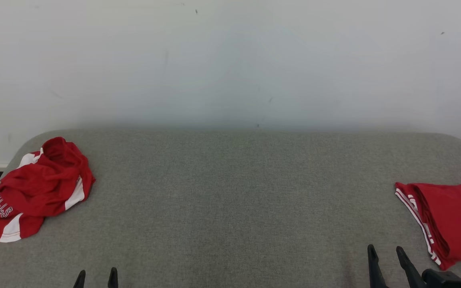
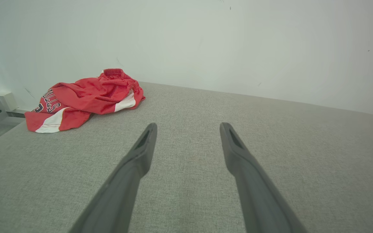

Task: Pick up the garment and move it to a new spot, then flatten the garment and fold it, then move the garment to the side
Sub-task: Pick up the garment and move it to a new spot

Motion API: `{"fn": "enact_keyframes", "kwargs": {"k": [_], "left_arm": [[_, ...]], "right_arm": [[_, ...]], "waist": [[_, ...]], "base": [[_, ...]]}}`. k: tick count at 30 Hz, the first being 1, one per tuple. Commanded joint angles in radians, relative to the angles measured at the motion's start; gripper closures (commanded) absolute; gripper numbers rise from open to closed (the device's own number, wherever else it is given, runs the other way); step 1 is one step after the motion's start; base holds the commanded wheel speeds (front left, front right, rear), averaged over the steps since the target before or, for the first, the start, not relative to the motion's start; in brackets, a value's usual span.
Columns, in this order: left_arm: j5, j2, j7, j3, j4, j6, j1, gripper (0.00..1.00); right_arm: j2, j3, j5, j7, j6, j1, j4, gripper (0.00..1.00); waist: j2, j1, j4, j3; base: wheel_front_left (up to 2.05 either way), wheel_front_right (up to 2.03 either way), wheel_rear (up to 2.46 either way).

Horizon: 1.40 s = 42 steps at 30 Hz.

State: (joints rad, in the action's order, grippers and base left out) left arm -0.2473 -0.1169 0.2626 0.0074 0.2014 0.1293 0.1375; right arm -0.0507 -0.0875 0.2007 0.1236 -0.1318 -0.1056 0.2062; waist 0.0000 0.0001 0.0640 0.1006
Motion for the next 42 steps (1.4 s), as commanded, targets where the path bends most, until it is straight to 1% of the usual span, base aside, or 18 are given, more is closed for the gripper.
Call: {"fn": "enact_keyframes", "kwargs": {"k": [1,10,14,19,29,31,35,42], "left_arm": [[-0.007,-0.005,0.003,-0.001,-0.001,0.002,-0.008,0.0],[0.0,-0.012,0.003,0.007,0.003,0.002,-0.012,0.0],[0.001,-0.016,0.003,0.018,-0.001,0.002,-0.01,0.0],[-0.001,-0.025,0.003,0.02,0.001,0.001,-0.013,0.0],[0.011,-0.049,0.003,0.041,-0.007,0.0,0.015,0.0],[0.003,-0.046,0.003,0.064,-0.021,-0.002,0.027,0.0],[0.001,-0.022,0.003,0.111,-0.058,-0.009,0.048,0.0],[0.01,0.008,0.003,0.162,-0.097,-0.013,0.074,0.0]], "right_arm": [[0.001,0.002,0.008,0.002,0.002,-0.002,0.003,0.0],[0.001,0.009,0.021,0.018,0.002,-0.001,0.022,0.0],[0.001,0.014,0.021,0.02,0.002,-0.004,0.024,0.0],[0.001,0.018,0.03,0.03,0.002,-0.01,0.03,0.0],[0.001,0.056,0.06,0.055,0.002,-0.014,0.063,0.0],[0.001,0.083,0.057,0.052,0.002,0.011,0.063,0.0],[0.001,0.132,0.042,0.04,0.002,0.066,0.074,0.0],[0.001,0.185,0.035,0.038,0.002,0.124,0.1,0.0]], "waist": [[0.0,-0.0001,0.004,-0.002],[0.0,-0.0001,0.029,-0.002],[0.0,-0.0001,0.06,-0.001],[0.0,-0.0001,0.135,0.008],[0.0,-0.0001,0.351,0.033],[0.0,-0.0001,0.37,0.018],[0.0,-0.0001,0.405,-0.018],[0.0,-0.0001,0.426,-0.043]], "base": [[0.0,0.0,0.0],[0.0,0.0,0.0],[0.0,0.0,0.0],[0.0,0.0,0.0],[0.0,0.0,0.0],[0.0,0.0,0.0],[0.0,0.0,0.0],[0.0,0.0,0.0]]}}
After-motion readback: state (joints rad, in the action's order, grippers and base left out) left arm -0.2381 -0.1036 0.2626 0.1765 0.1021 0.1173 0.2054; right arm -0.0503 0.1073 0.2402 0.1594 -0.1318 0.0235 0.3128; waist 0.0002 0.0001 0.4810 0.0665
